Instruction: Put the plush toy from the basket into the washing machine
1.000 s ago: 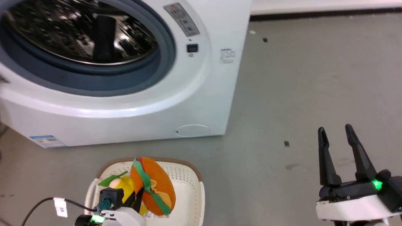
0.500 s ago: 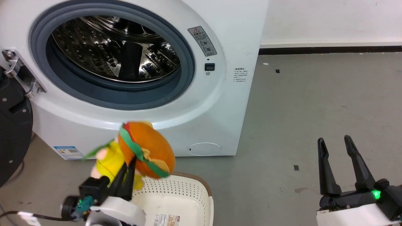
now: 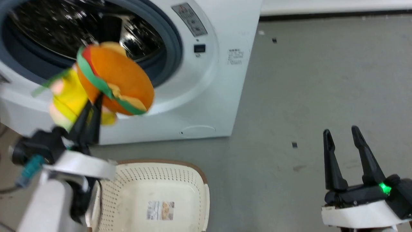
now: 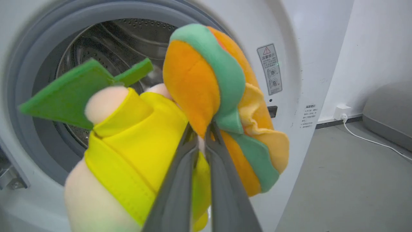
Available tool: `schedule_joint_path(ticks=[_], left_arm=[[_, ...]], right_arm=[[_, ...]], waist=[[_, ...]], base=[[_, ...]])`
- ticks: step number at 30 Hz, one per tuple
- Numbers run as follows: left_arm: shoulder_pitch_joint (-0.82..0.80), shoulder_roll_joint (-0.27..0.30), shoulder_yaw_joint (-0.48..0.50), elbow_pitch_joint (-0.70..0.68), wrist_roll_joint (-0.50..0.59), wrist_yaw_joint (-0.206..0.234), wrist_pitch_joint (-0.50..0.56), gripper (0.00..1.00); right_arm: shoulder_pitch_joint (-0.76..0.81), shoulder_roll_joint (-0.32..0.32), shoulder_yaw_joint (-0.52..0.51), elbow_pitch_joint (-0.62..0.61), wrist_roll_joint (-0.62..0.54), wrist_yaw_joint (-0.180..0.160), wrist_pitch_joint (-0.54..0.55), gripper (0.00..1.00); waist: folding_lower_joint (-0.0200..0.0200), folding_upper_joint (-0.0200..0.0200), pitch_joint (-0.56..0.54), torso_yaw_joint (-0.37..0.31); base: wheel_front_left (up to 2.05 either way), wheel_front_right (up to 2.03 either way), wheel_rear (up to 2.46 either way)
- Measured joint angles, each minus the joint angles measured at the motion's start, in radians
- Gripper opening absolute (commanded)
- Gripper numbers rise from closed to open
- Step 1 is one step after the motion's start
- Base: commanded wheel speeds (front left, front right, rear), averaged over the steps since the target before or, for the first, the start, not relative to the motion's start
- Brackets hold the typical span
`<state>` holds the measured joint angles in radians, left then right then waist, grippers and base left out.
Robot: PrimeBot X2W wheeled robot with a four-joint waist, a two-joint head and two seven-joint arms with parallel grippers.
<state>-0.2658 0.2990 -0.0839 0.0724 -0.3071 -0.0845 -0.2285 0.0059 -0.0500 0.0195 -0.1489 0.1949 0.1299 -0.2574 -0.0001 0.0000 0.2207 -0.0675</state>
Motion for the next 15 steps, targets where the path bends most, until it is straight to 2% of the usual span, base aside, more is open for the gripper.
schedule_joint_path(ticks=[10, 15], left_arm=[[-0.328, 0.185, 0.042, 0.063, 0.004, -0.025, 0.131, 0.0], [-0.5, 0.284, 0.069, 0.14, -0.046, -0.034, 0.22, 0.0]], right_arm=[[-0.087, 0.0, 0.025, -0.08, 0.027, 0.0, 0.0, 1.0], [-0.135, 0.0, 0.015, -0.097, 0.065, 0.0, 0.0, 1.0]], waist=[[0.0001, 0.0, 0.193, -0.077], [0.0003, 0.0, 0.294, -0.129]], base=[[0.0, 0.0, 0.0], [0.0, 0.0, 0.0]])
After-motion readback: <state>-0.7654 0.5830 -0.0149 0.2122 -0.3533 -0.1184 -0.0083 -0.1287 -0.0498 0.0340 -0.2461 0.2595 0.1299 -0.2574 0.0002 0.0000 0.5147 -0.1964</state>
